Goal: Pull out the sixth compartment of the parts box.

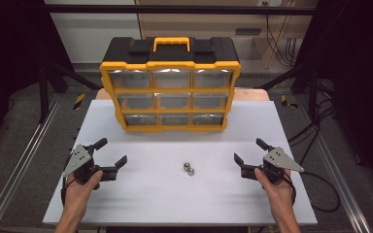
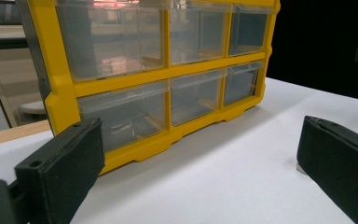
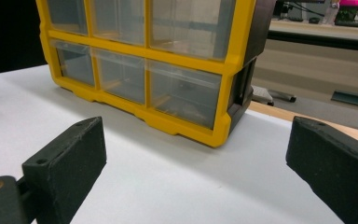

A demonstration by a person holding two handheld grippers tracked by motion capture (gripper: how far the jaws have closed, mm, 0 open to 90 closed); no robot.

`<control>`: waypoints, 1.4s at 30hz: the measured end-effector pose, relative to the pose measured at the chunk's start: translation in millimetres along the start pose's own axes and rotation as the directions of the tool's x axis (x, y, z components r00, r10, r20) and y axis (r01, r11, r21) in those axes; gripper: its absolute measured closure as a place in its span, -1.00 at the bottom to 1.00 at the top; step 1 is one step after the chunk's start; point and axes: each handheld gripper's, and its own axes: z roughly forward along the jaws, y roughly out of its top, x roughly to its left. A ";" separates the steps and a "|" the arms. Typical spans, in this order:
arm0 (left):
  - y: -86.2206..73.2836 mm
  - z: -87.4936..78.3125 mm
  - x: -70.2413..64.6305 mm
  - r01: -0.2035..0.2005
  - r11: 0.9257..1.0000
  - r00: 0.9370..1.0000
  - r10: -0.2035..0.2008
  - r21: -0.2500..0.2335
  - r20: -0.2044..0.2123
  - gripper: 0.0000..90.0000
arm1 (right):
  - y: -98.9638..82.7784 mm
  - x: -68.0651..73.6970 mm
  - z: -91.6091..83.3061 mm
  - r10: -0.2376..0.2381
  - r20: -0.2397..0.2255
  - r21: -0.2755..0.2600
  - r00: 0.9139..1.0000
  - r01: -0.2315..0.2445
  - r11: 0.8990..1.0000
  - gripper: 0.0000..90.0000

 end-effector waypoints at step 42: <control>-3.6 4.2 3.1 -0.013 0.999 1.000 0.013 0.030 -0.008 -0.98 | 18.3 39.9 25.6 -0.300 0.124 0.296 0.946 0.253 0.921 -0.79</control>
